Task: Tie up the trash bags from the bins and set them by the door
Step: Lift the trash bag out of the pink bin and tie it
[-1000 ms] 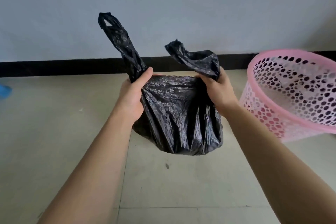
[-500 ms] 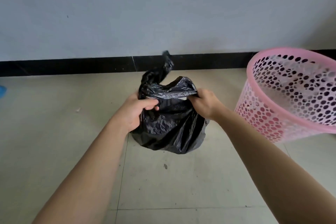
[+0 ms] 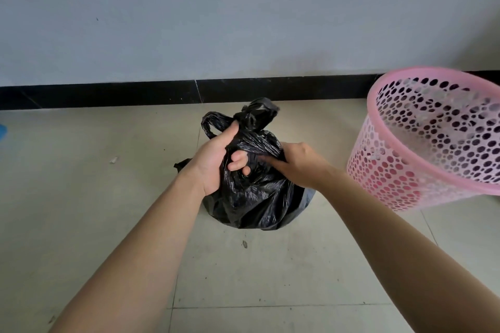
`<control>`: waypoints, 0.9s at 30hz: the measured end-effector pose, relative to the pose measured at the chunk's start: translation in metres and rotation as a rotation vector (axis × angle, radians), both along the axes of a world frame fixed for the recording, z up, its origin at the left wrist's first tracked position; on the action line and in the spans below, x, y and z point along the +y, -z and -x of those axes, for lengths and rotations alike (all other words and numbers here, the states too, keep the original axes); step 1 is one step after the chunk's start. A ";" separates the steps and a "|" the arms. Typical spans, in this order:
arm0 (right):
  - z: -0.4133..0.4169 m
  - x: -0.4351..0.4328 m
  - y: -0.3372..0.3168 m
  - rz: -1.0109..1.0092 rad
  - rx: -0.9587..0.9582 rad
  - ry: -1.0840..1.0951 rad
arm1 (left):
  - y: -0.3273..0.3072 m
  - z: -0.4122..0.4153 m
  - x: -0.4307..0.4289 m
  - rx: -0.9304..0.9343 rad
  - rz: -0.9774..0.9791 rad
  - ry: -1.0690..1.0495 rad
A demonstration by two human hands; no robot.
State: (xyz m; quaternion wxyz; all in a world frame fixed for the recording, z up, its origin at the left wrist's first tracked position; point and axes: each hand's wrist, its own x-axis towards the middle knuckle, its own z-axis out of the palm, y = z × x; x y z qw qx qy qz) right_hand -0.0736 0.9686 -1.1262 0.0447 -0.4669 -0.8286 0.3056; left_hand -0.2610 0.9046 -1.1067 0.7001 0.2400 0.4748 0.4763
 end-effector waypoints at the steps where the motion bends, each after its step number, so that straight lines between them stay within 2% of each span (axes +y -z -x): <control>1: -0.002 0.001 -0.001 0.074 0.031 0.018 | 0.000 -0.002 0.000 -0.029 -0.014 0.015; 5: -0.009 0.008 -0.005 0.178 0.047 0.032 | -0.001 -0.006 -0.001 -0.047 0.045 0.028; 8: -0.011 0.013 -0.006 0.251 0.078 -0.011 | -0.006 -0.009 0.001 0.045 0.080 -0.074; 11: -0.011 0.014 -0.007 0.281 0.309 0.003 | -0.013 -0.008 0.001 0.283 0.103 -0.134; 14: -0.005 0.011 -0.021 0.187 0.533 0.038 | -0.014 -0.008 0.001 0.369 0.054 -0.183; 17: 0.009 0.012 -0.040 0.051 0.666 0.061 | -0.011 -0.010 0.002 0.305 0.016 -0.202; 19: 0.019 0.014 -0.052 0.050 0.845 0.126 | -0.010 -0.009 0.004 0.193 0.025 -0.172; 23: 0.010 0.025 -0.061 0.264 1.158 0.531 | -0.009 -0.002 0.002 -0.120 0.010 -0.110; 25: 0.001 0.026 -0.058 0.408 1.262 0.610 | -0.009 0.000 0.000 -0.168 -0.002 -0.044; 27: -0.004 0.023 -0.056 0.491 1.294 0.598 | -0.008 0.002 0.000 -0.243 -0.028 -0.048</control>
